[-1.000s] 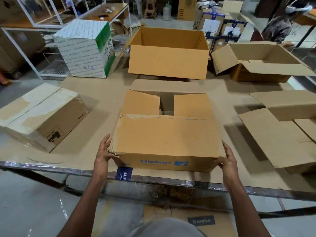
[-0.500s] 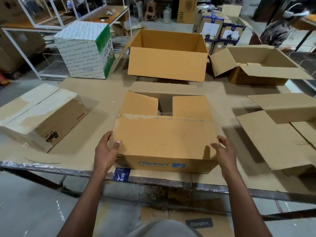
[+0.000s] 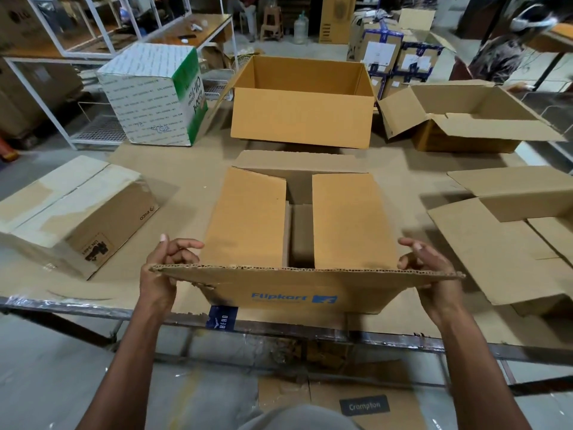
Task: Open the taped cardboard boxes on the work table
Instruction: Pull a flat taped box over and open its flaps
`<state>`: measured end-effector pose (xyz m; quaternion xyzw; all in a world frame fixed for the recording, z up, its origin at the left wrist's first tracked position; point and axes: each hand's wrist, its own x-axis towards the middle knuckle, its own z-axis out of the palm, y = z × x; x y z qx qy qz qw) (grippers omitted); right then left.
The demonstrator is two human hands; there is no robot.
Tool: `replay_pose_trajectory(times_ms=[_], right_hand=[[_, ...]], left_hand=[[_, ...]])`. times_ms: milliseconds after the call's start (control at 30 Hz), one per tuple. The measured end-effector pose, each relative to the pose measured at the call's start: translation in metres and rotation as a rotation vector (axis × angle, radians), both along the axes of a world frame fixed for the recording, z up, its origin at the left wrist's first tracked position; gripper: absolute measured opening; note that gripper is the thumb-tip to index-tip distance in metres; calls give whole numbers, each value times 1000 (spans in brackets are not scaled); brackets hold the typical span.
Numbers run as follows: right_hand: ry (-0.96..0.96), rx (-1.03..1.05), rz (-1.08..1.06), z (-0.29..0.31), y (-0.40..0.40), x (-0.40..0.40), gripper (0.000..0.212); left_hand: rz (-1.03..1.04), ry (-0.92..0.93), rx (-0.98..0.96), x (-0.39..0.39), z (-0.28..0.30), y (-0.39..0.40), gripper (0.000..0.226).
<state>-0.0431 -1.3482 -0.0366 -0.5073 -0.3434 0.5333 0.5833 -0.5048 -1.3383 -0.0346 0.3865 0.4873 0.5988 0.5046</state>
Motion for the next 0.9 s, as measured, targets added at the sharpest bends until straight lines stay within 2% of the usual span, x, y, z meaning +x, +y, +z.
replay_pose_trajectory(times_ms=[67,133,233,300,400,467,533,633,700,800,900], right_hand=[[-27,-15,195,-3,-4,9,38],[3,-47,340,-6,-7,17,38],[-63,-93,473,-6,-12,24,46],[-162,-110,495,-4,-15,21,47],[-271,-124,518,-2,-18,4,47],[-390,-107,512,-9,-18,-15,44],[-601,-66,493,-21,-18,-34,46],[-1136,24,494,-38,-25,-65,63],[-1368,21,483,-44,-32,-84,75],[-1499,8,412,-55,-39,-106,71],[-1524,-25,304,-61,-41,-114,65]], left_hand=[[-167,75,-38,-9,-1,0,60],[-245,147,-88,-16,-3,1,65],[-341,210,-137,-22,-4,2,91],[-391,308,-165,-19,-3,0,91],[-478,437,-250,-3,-6,-4,76],[-508,503,-282,12,-10,-6,46],[-511,585,-284,30,-14,-8,22],[-482,720,-223,55,-20,-8,21],[-419,830,-167,69,-25,-4,22],[-329,812,-93,94,-23,4,14],[-364,740,-51,124,-19,13,13]])
